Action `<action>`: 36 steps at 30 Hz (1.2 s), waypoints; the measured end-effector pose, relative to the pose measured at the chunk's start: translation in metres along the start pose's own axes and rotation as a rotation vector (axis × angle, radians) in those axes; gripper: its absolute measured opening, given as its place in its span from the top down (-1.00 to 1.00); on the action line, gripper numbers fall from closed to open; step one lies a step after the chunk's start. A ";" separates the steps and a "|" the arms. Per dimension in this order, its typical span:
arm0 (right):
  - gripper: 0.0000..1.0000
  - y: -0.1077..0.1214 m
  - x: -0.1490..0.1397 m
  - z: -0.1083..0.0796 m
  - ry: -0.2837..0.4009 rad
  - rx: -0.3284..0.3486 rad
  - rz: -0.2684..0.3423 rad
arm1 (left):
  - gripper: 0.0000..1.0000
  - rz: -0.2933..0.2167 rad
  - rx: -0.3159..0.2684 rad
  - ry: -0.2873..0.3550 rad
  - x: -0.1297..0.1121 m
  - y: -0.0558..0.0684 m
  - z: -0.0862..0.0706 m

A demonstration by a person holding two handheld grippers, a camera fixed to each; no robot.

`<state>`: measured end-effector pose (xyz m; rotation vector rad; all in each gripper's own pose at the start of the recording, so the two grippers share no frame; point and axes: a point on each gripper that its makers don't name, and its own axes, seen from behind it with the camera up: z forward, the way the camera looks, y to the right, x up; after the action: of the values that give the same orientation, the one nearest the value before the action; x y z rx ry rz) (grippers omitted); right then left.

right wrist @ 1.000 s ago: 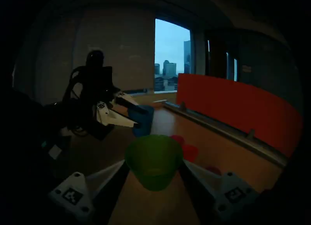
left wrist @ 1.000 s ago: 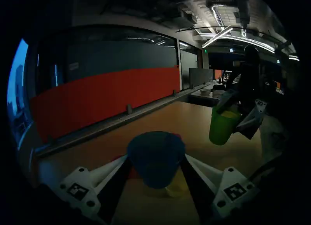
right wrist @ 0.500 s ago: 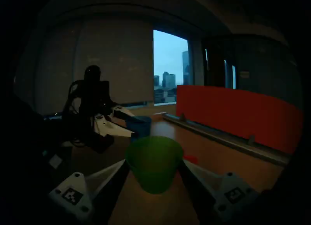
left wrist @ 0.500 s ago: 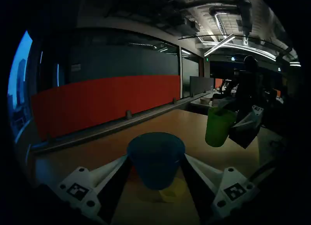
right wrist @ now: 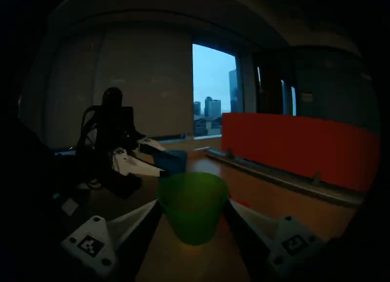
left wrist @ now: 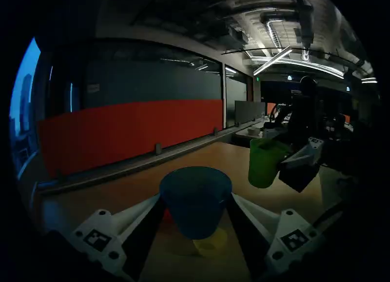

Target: Pour water

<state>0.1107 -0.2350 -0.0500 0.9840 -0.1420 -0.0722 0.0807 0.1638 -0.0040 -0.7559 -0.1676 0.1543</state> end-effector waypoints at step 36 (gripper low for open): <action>-0.98 -0.006 -0.015 0.006 -0.030 0.038 -0.010 | -0.67 0.083 -0.009 0.032 0.031 0.002 -0.005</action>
<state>0.0944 -0.2416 -0.0526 1.0218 -0.1668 -0.0942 0.1115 0.1682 -0.0064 -0.7744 -0.1065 0.2201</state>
